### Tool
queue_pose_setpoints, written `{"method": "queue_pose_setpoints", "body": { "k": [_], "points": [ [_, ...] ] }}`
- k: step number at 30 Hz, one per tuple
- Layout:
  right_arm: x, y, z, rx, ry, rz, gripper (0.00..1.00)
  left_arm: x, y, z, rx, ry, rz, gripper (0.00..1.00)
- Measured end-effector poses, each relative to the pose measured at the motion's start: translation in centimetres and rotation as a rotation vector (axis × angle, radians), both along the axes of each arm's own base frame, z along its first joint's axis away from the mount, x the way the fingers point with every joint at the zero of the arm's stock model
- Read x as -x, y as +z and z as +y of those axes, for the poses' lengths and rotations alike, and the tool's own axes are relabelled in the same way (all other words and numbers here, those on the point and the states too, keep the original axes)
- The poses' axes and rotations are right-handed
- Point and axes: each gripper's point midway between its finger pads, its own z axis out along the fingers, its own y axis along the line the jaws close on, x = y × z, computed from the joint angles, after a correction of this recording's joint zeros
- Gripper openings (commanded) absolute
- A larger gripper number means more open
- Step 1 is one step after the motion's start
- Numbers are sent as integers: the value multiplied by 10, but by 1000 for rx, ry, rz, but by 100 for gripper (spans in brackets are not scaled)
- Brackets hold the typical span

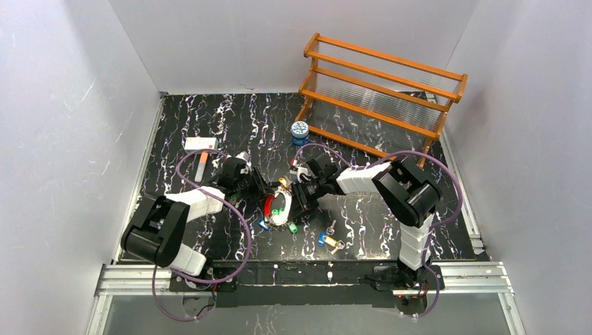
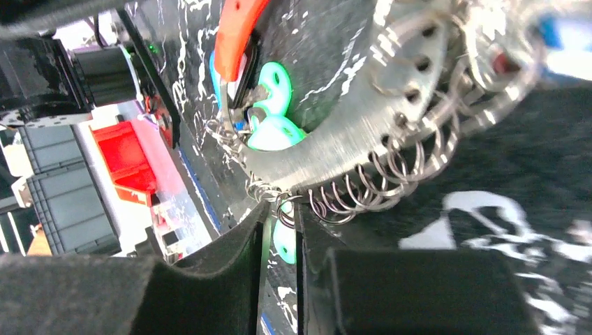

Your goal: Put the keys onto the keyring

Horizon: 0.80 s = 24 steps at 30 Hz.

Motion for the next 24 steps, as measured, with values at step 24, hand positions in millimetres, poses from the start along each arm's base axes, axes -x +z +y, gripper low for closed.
{"method": "queue_pose_setpoints", "body": {
  "k": [24],
  "points": [
    [-28, 5, -20, 70, -75, -118, 52, 44, 3, 17, 17, -5, -35, 39]
  ]
}}
